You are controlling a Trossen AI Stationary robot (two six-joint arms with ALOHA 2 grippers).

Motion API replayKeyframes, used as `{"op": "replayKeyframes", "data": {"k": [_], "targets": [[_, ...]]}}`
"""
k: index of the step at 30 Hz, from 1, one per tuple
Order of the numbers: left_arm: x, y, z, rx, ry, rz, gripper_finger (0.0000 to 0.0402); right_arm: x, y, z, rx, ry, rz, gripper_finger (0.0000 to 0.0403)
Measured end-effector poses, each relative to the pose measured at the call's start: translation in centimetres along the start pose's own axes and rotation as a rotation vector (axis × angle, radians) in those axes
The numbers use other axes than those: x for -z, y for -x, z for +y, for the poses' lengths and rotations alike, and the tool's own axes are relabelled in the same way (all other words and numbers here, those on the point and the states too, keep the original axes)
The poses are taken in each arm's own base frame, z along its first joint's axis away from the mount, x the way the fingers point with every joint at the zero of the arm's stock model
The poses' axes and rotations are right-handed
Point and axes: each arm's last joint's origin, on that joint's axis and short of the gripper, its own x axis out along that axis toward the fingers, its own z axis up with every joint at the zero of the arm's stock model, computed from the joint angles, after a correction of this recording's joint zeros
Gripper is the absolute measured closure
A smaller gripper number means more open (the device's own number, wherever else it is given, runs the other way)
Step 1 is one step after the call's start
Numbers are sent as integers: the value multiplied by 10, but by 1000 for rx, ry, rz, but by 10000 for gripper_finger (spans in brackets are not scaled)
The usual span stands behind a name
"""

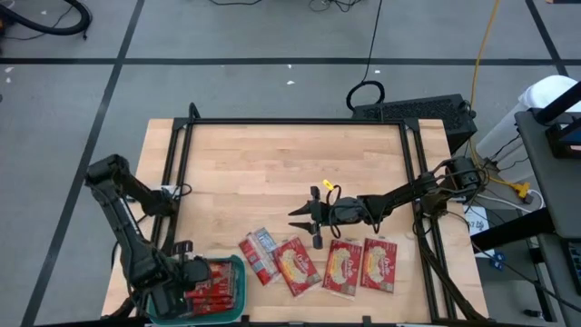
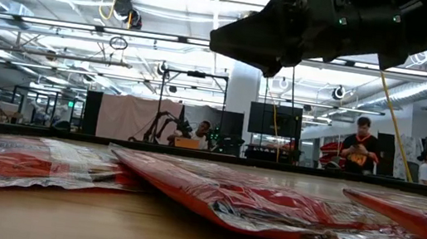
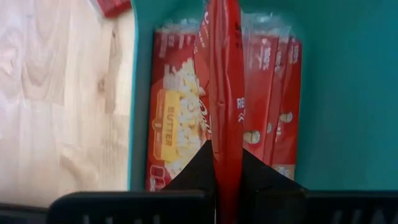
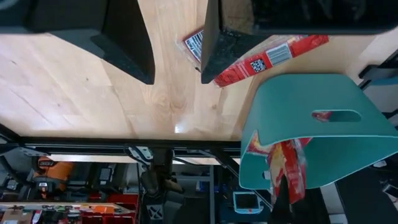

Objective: Sort popcorn bags into baskets
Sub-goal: Put the red popcorn bag into the blue container

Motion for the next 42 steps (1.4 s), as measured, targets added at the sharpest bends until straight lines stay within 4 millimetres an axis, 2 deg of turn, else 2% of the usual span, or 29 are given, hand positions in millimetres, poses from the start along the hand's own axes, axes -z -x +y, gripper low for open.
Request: {"op": "replayKeyframes", "data": {"k": [7,22,32,36,42], "targets": [[5,-2,-12,70,14,-12,380,0,0,0,1,-36,2,277],[7,-2,-9,29,34,-13,374,0,0,0,0,-39,2,277],[7,-14,-16,11,19,5,373,0,0,0,1,-17,2,277],[6,-15,-19,38,23,2,353,0,0,0,1,-17,2,277],[5,-16,-22,62,37,-21,294,0,0,0,0,-20,2,277]]}}
